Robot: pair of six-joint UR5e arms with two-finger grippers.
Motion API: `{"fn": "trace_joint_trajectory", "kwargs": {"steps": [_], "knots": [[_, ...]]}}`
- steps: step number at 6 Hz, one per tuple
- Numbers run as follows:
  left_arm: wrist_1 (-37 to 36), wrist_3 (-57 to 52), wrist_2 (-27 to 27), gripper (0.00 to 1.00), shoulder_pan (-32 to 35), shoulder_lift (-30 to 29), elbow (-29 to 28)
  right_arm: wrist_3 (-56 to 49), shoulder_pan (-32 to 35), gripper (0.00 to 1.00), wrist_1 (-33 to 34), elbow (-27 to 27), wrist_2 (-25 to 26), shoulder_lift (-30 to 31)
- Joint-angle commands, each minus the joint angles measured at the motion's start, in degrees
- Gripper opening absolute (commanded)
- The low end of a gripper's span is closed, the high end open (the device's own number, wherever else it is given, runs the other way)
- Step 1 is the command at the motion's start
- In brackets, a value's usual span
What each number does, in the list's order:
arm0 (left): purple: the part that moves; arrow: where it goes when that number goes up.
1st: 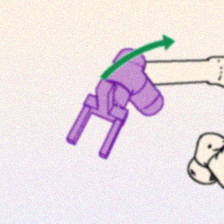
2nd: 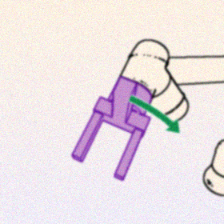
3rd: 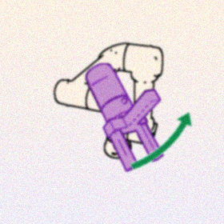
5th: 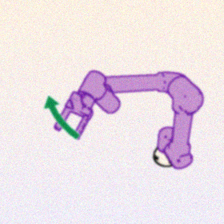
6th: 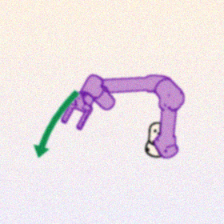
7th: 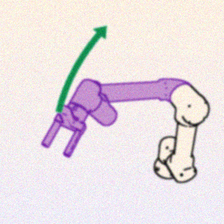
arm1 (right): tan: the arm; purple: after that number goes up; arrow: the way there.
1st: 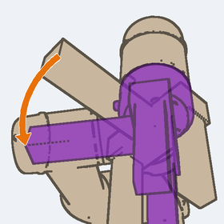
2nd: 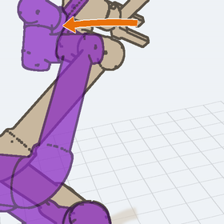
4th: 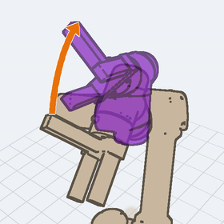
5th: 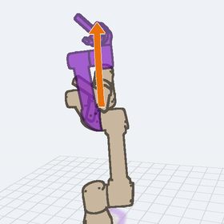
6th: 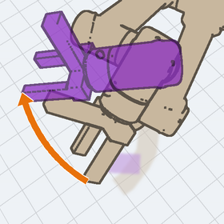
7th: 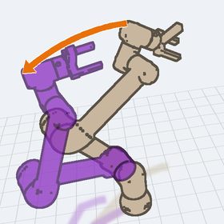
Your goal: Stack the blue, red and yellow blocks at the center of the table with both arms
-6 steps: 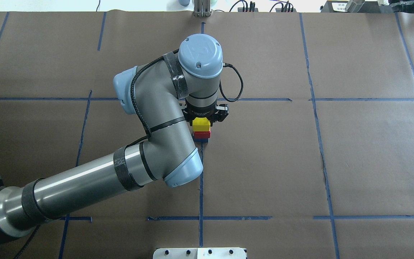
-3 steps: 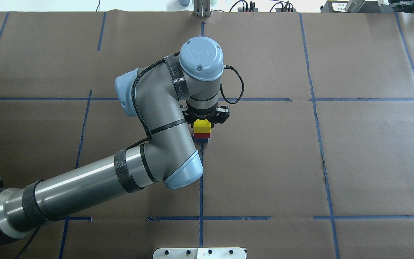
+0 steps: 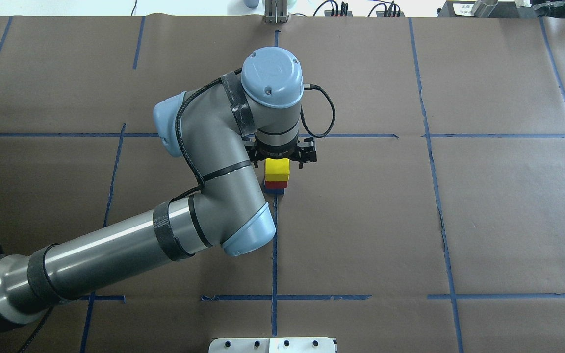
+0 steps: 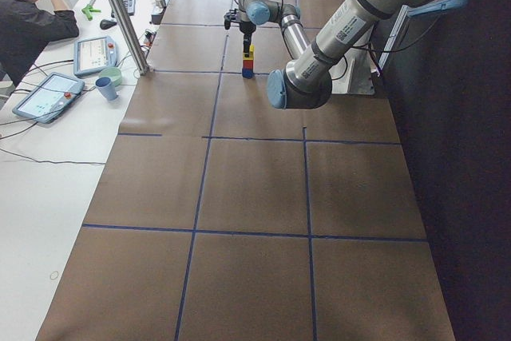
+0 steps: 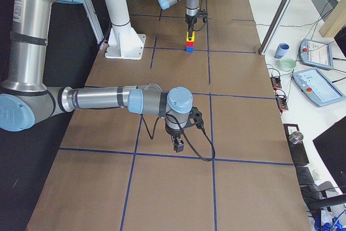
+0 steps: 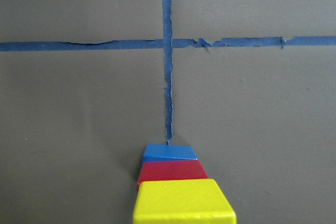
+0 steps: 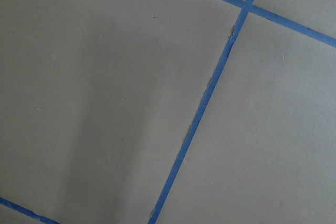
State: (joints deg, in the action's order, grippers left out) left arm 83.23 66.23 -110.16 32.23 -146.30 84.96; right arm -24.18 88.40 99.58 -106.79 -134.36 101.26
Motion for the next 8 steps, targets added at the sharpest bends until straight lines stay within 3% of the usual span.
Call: {"fn": "trace_joint_trajectory", "kwargs": {"steps": [1,3,4,7,8], "knots": [[-3.0,-0.6,-0.3,1.00,2.9,1.7,6.4,0.0,0.0,1.00,0.0,0.0,0.0,0.0],[-3.6,-9.9,-2.2,1.00,7.6,13.1,16.4,-0.1,-0.1,1.00,0.0,0.1,0.1,0.0],[-3.3,-19.3,-6.5,1.00,13.2,18.8,19.4,0.0,-0.1,1.00,0.0,0.1,0.0,-0.1],[-1.8,-47.8,-16.6,1.00,31.2,37.4,21.0,0.0,0.0,1.00,0.0,0.1,0.0,-0.3],[-0.5,-57.8,-16.8,1.00,36.4,43.4,20.2,0.0,0.0,1.00,0.0,0.2,0.0,-0.3]]}}
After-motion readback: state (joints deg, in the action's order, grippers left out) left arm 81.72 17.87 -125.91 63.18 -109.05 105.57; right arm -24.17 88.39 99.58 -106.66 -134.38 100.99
